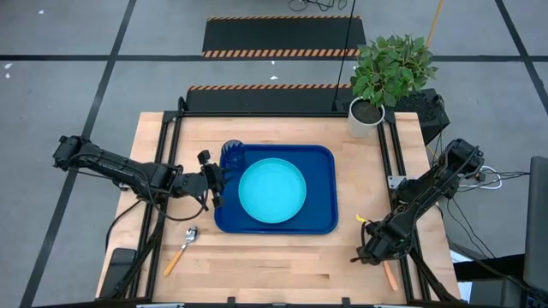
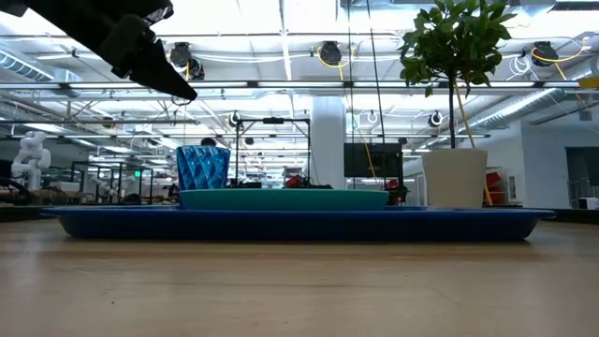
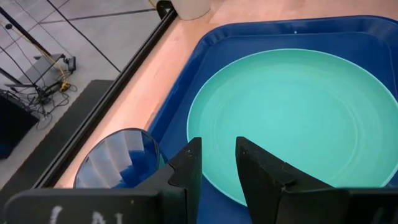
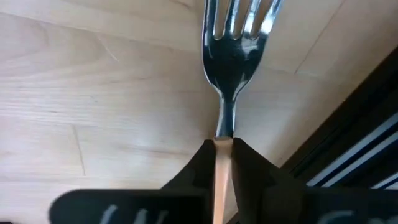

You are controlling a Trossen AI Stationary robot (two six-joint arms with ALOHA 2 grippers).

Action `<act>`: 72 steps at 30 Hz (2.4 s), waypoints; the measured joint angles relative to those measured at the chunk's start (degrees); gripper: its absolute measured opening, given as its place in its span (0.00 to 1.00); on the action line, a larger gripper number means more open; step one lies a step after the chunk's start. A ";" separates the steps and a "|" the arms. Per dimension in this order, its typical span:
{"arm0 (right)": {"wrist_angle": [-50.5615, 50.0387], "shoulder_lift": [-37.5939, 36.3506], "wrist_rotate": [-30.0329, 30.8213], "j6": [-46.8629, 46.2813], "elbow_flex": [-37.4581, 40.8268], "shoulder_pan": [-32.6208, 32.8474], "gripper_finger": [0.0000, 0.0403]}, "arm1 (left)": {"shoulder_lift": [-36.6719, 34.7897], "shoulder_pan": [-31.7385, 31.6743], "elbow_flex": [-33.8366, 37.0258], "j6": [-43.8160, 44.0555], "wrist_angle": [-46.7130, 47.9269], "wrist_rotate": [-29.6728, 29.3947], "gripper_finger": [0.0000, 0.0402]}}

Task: Pick and place plate/cup/fork/spoon on tray
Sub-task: Put the orange fork beside the light blue plate

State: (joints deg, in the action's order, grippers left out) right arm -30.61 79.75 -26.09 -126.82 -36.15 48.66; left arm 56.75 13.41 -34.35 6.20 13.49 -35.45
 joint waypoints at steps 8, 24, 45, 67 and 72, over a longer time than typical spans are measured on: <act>0.51 -0.32 2.73 1.54 -0.12 0.00 0.03 | -0.61 0.00 0.04 -0.28 0.07 0.04 0.25; -1.44 -8.20 13.93 1.60 -0.02 -3.61 0.02 | -1.01 0.24 0.04 0.65 -0.03 0.92 0.25; -5.29 -9.81 24.67 37.47 -5.69 -31.13 0.02 | -1.01 0.24 0.04 3.04 -0.13 0.92 0.25; -3.32 -6.75 22.83 60.76 -11.46 -50.64 0.02 | -0.98 0.24 0.02 2.58 0.07 1.12 0.25; -3.30 -3.23 20.46 62.09 -11.36 -52.23 0.02 | -0.98 0.24 0.02 2.58 0.12 2.10 0.25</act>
State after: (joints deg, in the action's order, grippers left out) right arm -33.91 76.51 -5.62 -64.72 -47.51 -3.56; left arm 55.77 13.65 -34.33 8.78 13.61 -33.35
